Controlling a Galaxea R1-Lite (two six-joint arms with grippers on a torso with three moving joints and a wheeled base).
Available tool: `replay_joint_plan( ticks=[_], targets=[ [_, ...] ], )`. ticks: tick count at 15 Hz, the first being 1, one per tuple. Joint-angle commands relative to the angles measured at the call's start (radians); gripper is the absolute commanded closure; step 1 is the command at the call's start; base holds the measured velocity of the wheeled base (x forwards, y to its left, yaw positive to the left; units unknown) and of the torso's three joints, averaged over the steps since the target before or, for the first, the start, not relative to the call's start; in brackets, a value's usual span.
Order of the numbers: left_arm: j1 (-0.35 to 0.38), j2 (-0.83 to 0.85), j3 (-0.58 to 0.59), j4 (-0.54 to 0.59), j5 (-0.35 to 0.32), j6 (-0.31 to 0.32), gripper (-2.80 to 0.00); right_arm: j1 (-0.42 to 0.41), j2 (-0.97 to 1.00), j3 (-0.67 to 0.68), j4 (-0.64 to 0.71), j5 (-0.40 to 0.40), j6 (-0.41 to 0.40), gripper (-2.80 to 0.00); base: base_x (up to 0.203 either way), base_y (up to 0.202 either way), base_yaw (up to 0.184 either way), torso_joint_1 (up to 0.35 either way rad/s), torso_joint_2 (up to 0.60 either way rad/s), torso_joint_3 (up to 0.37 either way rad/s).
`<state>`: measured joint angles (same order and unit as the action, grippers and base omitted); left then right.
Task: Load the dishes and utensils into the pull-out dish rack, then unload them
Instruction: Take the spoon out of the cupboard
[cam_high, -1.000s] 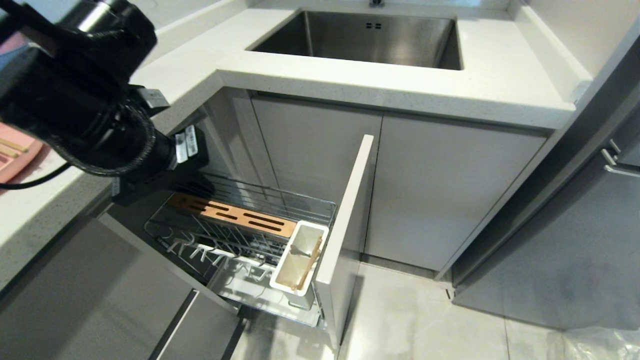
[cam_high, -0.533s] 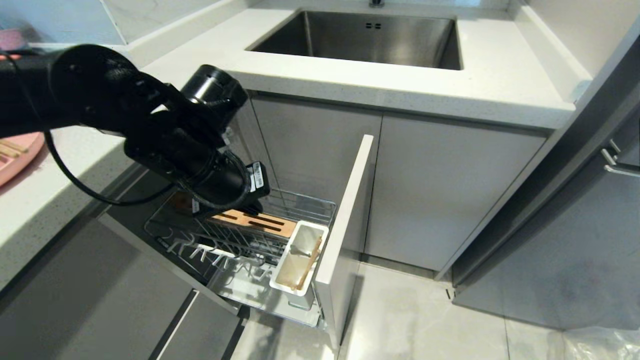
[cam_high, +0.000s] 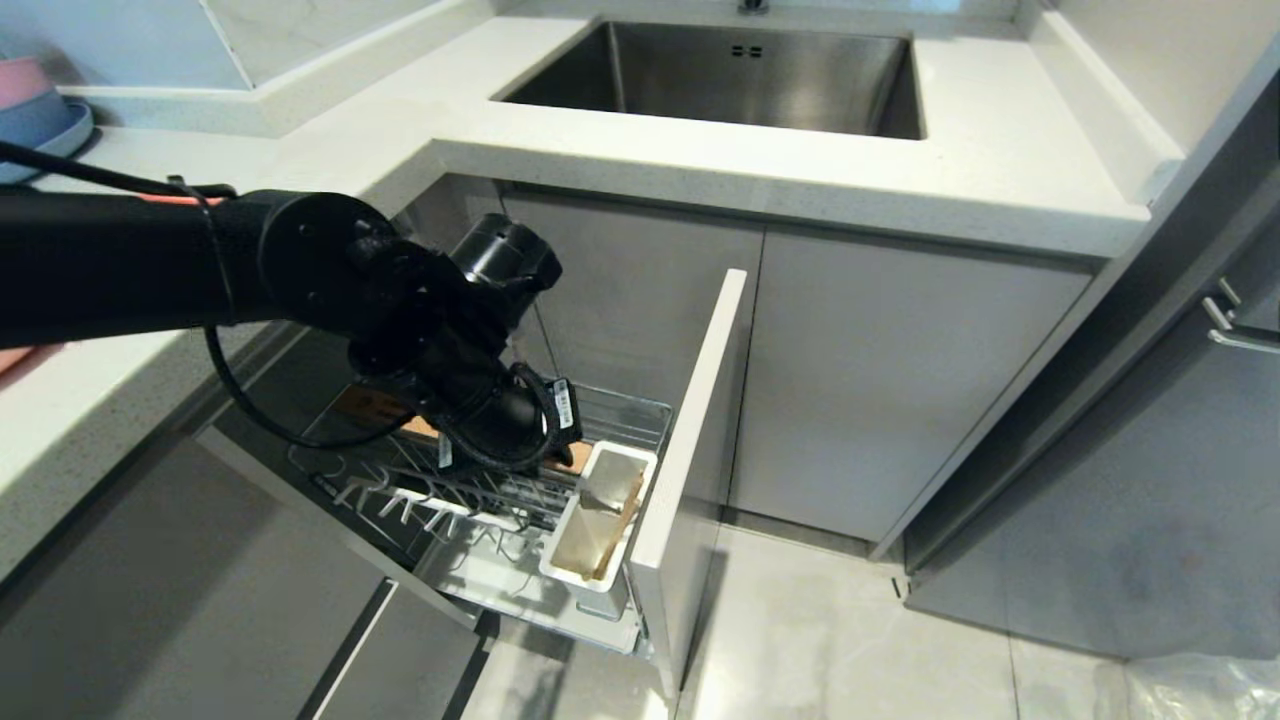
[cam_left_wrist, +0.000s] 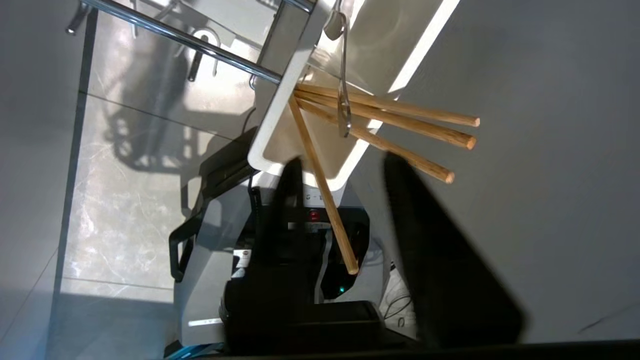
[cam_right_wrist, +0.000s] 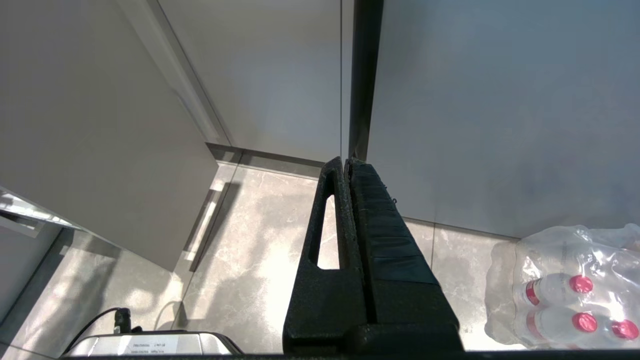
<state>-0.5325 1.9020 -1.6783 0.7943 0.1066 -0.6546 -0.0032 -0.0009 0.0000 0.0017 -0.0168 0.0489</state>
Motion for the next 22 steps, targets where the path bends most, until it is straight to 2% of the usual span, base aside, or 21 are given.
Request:
replay_joint_plan(
  ticks=[1, 6, 11, 22],
  targets=[
    [-0.006, 0.024, 0.003, 0.005, 0.001, -0.008, -2.8, 0.0, 0.001, 0.002, 0.0, 0.0, 0.0, 0.0, 0.0, 0.0, 0.0, 0.0, 0.0, 0.0],
    [-0.014, 0.071, 0.015, -0.005, 0.0, -0.044, -2.8, 0.0, 0.001, 0.002, 0.0, 0.0, 0.0, 0.0, 0.0, 0.0, 0.0, 0.0, 0.0, 0.0],
    [-0.001, 0.147, 0.016, -0.111, 0.0, -0.066, -2.8, 0.0, 0.001, 0.002, 0.0, 0.0, 0.0, 0.0, 0.0, 0.0, 0.0, 0.0, 0.0, 0.0],
    [0.008, 0.243, -0.04, -0.159, 0.002, -0.126, -2.8, 0.0, 0.001, 0.002, 0.0, 0.0, 0.0, 0.0, 0.0, 0.0, 0.0, 0.0, 0.0, 0.0]
  ],
)
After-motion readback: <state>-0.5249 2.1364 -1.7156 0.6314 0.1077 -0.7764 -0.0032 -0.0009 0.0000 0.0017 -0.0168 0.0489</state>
